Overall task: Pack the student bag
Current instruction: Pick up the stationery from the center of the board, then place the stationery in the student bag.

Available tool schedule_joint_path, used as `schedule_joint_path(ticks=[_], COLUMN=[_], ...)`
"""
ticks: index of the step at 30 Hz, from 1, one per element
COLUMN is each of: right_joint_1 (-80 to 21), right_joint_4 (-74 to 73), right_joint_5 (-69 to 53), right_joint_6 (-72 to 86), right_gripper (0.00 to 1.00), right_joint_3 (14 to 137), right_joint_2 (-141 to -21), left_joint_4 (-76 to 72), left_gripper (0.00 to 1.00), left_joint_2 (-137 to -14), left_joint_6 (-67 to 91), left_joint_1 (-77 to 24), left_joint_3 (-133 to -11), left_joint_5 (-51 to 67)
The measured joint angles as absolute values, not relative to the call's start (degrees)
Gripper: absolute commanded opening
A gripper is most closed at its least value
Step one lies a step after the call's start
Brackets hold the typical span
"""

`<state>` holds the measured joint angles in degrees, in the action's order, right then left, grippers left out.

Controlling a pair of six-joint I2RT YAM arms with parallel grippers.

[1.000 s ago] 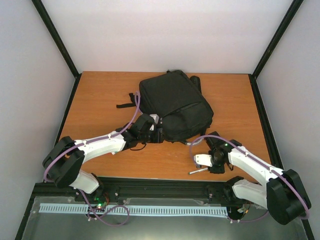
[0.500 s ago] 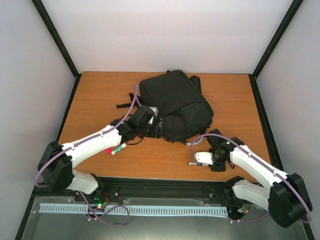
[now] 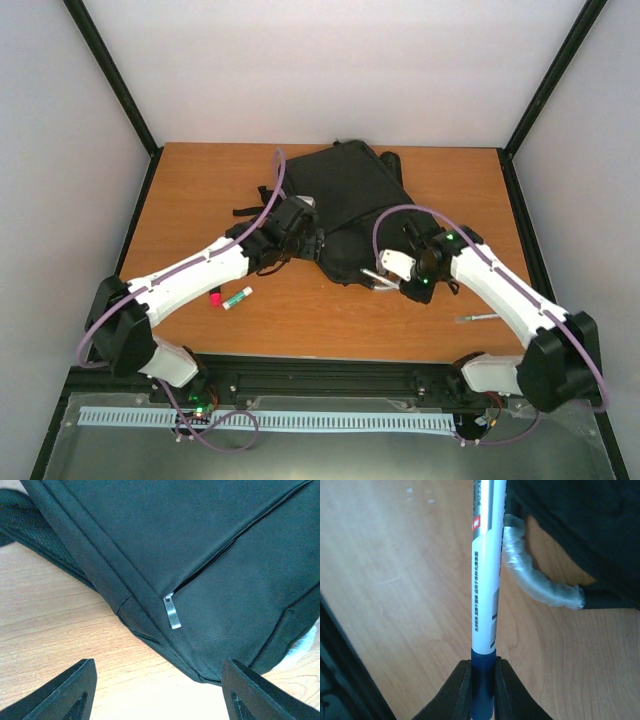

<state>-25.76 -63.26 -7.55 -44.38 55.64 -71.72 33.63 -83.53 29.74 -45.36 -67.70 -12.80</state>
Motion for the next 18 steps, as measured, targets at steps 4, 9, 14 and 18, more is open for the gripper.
schedule_joint_path(ticks=[4, 9, 14, 18], right_joint_1=[-24.6, -23.2, -22.9, -22.9], right_joint_4=[-62.7, -60.8, -58.8, -58.0], right_joint_5=[-5.9, -3.6, -2.3, -2.2], right_joint_6=[-36.8, -29.6, -25.2, -23.0], right_gripper=[0.03, 0.03, 0.03, 0.03], right_joint_3=[59.1, 64.5, 68.8, 73.2], right_joint_2=[-77.6, -85.0, -92.6, -98.5], left_joint_4=[30.7, 24.9, 20.7, 17.6], left_gripper=[0.63, 0.53, 0.53, 0.48], left_joint_2=[-85.5, -86.6, -89.3, -92.2], left_joint_6=[31.4, 34.9, 40.5, 44.2], left_joint_1=[-45.3, -45.2, -45.1, -45.1], left_joint_3=[-65.1, -60.1, -58.7, -58.3], left_joint_5=[-12.6, -9.6, -6.9, -4.7])
